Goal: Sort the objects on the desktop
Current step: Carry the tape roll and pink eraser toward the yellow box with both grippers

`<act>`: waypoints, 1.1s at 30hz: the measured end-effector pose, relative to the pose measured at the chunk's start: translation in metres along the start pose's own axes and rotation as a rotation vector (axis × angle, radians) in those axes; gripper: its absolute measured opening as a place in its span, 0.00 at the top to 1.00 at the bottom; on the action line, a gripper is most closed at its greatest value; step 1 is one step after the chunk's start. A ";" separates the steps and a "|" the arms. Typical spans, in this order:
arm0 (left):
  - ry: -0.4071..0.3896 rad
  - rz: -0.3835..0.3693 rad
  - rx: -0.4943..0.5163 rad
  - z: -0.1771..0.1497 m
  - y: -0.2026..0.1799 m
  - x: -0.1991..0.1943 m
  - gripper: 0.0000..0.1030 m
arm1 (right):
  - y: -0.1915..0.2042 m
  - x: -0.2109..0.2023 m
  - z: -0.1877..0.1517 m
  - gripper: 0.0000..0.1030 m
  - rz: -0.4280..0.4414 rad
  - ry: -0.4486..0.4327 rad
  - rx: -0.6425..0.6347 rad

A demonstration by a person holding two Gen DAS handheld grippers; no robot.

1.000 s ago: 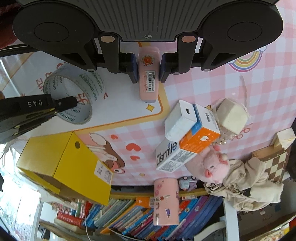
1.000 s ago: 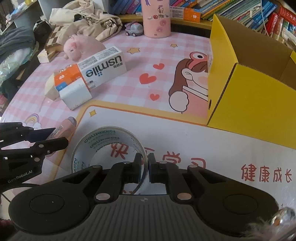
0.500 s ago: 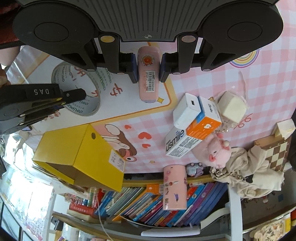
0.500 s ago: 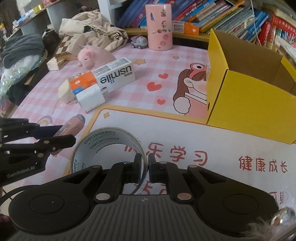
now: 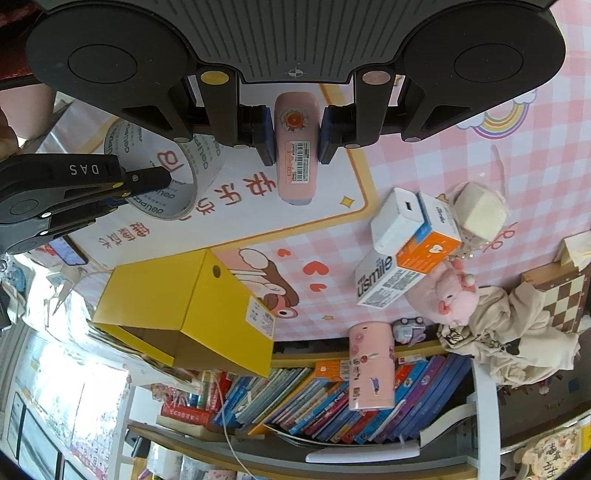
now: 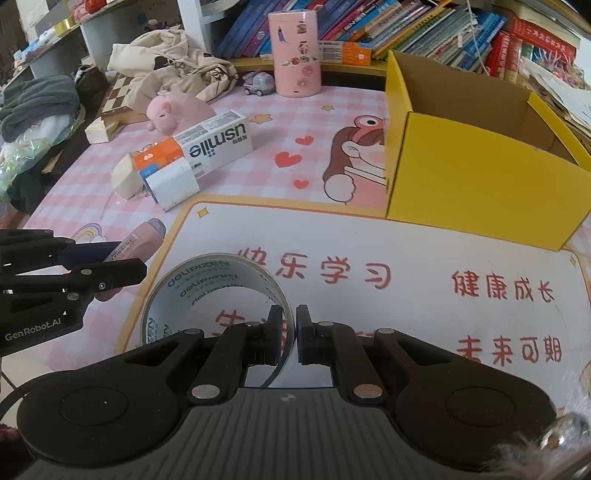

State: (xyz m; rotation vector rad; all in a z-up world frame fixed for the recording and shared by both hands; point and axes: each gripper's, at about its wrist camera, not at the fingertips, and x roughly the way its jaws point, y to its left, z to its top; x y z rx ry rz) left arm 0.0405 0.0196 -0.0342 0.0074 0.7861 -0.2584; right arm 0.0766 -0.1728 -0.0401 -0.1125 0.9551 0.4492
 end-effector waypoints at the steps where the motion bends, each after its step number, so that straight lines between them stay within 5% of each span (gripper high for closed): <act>1: 0.001 -0.002 0.000 0.000 -0.002 0.001 0.78 | -0.002 -0.001 -0.001 0.93 -0.001 0.003 0.001; 16: 0.022 0.016 0.006 0.022 -0.047 0.027 0.78 | -0.054 -0.004 0.000 0.93 0.027 0.013 -0.003; 33: 0.048 0.105 0.009 0.056 -0.111 0.039 0.78 | -0.114 -0.019 0.019 0.93 0.171 -0.035 -0.110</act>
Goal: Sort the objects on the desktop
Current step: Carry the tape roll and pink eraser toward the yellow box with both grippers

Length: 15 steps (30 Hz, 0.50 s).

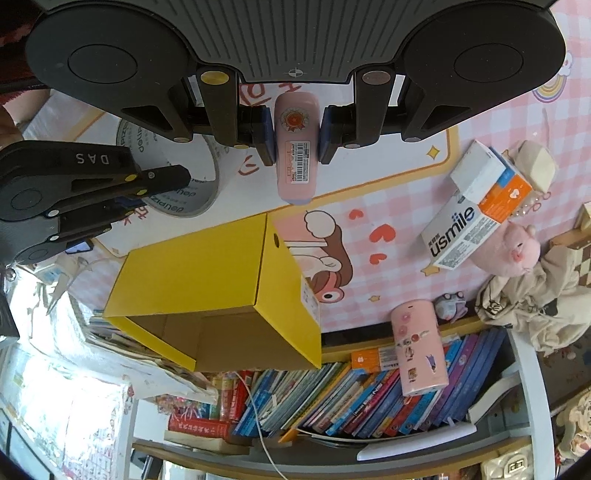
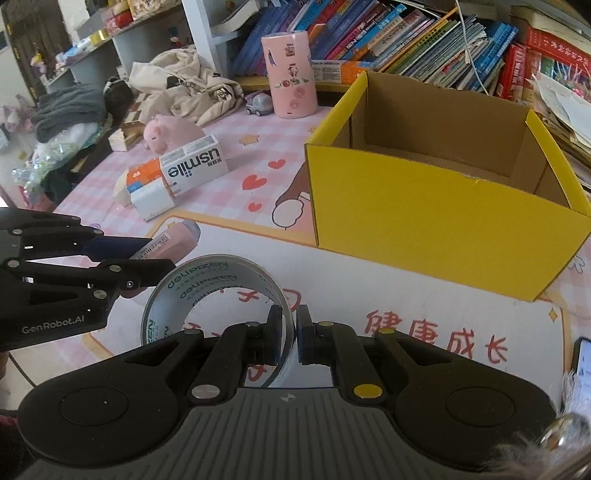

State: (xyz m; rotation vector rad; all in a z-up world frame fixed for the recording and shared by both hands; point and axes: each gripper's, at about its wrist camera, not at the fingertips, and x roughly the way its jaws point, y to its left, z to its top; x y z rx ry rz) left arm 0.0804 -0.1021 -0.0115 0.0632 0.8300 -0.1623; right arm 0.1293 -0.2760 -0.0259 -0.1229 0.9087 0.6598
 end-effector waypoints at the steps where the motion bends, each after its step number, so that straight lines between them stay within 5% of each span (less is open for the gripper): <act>1: 0.005 0.007 -0.003 0.001 -0.002 0.001 0.78 | -0.003 0.000 0.001 0.93 0.007 0.001 -0.004; 9: 0.010 0.029 -0.018 0.013 -0.025 -0.003 0.78 | -0.023 -0.010 0.004 0.93 0.039 0.001 -0.053; 15: -0.064 0.016 0.002 0.031 -0.048 -0.015 0.78 | -0.036 -0.036 0.013 0.93 0.052 -0.070 -0.091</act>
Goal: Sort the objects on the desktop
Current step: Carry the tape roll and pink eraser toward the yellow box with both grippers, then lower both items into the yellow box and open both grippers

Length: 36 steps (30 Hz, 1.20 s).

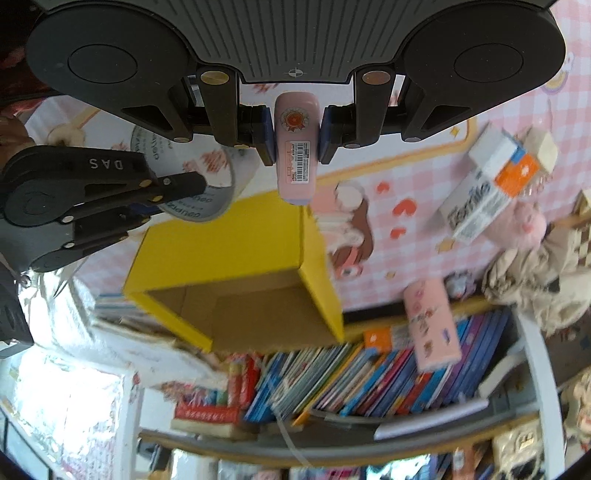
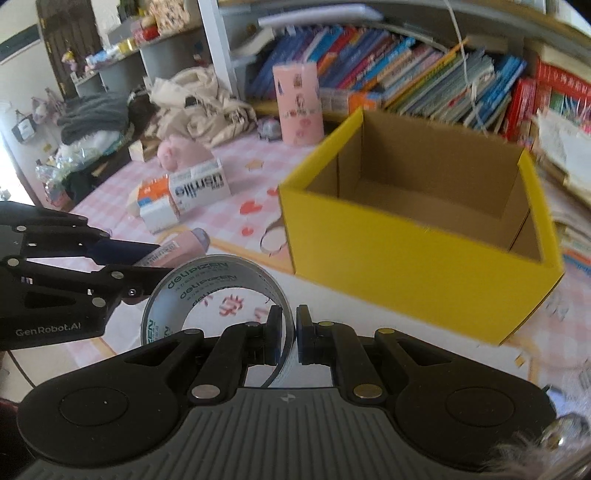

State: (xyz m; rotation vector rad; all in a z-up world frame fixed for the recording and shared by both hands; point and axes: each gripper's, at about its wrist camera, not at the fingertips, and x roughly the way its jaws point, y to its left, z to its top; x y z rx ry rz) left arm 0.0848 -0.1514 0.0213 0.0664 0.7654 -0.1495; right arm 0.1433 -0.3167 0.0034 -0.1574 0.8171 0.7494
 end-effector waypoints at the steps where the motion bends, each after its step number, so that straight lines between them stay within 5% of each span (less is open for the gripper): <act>1: -0.022 -0.001 0.000 0.005 -0.003 -0.002 0.78 | -0.003 -0.005 0.003 0.93 0.002 -0.015 -0.001; 8: -0.140 -0.013 0.016 0.040 -0.020 -0.005 0.78 | -0.033 -0.032 0.024 0.93 -0.005 -0.103 0.000; 24: -0.177 -0.046 0.091 0.075 -0.039 0.018 0.78 | -0.092 -0.051 0.053 0.93 -0.106 -0.109 -0.057; 31: -0.204 -0.064 0.110 0.106 -0.029 0.051 0.78 | -0.118 -0.030 0.080 0.93 -0.162 -0.093 -0.110; 36: -0.142 -0.054 0.140 0.128 -0.026 0.100 0.78 | -0.132 0.015 0.099 0.93 -0.215 -0.022 -0.196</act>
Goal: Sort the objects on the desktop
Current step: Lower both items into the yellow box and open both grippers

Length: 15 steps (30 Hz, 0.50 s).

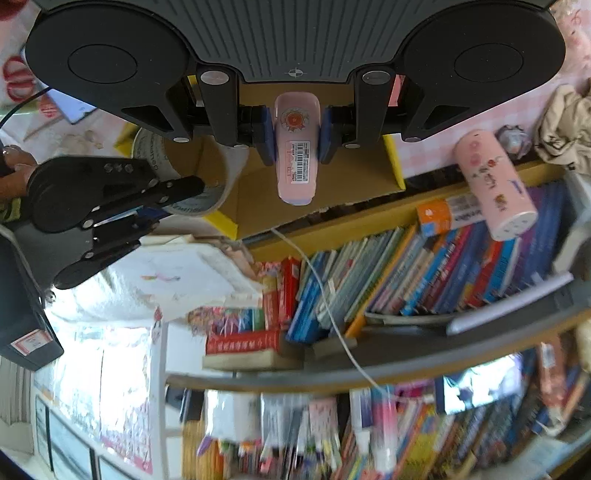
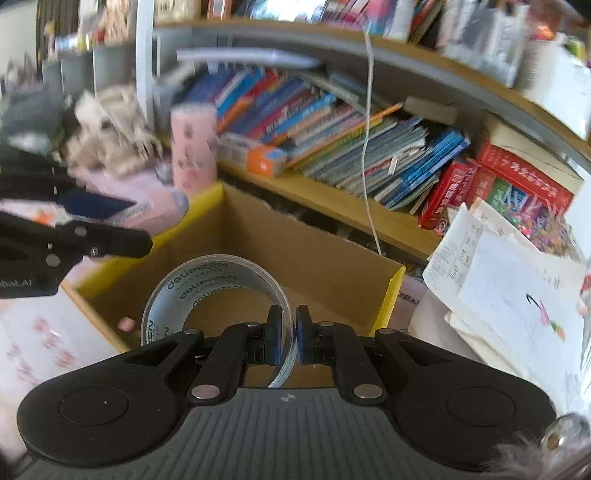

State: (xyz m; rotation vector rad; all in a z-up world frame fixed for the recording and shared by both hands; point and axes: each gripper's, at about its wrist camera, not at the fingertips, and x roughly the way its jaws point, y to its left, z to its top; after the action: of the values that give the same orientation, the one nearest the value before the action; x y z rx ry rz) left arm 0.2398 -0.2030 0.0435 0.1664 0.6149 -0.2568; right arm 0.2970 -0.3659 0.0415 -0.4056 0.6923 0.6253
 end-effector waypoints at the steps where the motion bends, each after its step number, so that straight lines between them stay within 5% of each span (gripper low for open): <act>1: 0.022 0.008 0.017 0.000 0.000 0.011 0.78 | -0.001 0.014 0.002 0.93 -0.003 0.027 -0.022; 10: 0.250 0.011 0.151 -0.016 -0.004 0.084 0.77 | 0.014 0.094 0.005 0.93 0.040 0.218 -0.225; 15: 0.299 0.005 0.175 -0.021 -0.002 0.097 0.77 | 0.018 0.122 0.002 0.93 0.077 0.309 -0.280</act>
State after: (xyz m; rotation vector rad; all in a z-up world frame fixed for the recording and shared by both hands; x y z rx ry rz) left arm 0.3041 -0.2181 -0.0311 0.3791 0.8885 -0.2833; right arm 0.3596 -0.3035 -0.0449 -0.7486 0.9213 0.7435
